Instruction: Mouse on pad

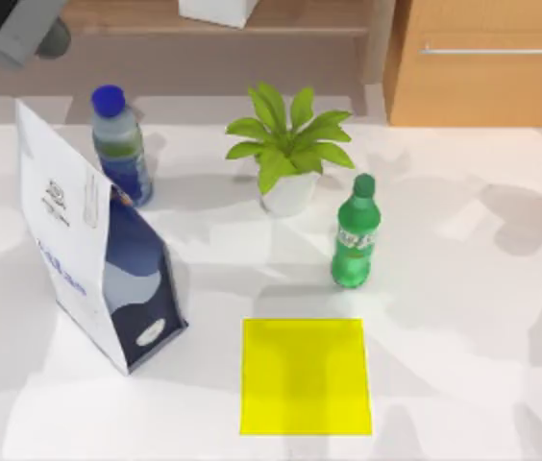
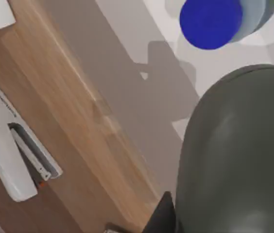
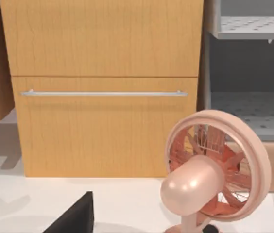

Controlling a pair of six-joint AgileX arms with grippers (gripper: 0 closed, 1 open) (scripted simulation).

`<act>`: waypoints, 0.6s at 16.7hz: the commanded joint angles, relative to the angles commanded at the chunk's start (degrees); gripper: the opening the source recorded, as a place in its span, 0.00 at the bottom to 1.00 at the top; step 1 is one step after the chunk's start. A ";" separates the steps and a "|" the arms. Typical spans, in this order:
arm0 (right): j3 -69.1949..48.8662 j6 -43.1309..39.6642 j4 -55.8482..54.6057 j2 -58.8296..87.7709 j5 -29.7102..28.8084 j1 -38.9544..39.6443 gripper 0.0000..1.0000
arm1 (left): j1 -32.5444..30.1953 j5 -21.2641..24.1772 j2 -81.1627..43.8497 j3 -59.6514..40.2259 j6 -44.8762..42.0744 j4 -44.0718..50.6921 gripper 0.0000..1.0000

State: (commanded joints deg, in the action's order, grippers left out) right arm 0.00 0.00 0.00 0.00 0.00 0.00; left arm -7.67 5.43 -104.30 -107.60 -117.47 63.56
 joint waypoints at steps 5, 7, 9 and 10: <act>0.00 0.00 0.00 0.00 0.00 0.00 1.00 | -18.14 3.81 -0.39 -0.27 -3.13 -0.88 0.00; 0.00 0.00 0.00 0.00 0.00 0.00 1.00 | -25.24 3.89 -3.06 2.53 -4.81 -0.45 0.00; 0.00 0.00 0.00 0.00 0.00 0.00 1.00 | -31.59 2.82 -5.99 6.07 -6.76 0.02 0.00; 0.00 0.00 0.00 0.00 0.00 0.00 1.00 | -34.34 1.85 -7.37 7.93 -7.79 0.25 0.00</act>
State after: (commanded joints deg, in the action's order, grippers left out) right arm 0.00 0.00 0.00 0.00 0.00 0.00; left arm -42.00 7.28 -111.67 -99.66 -125.26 63.80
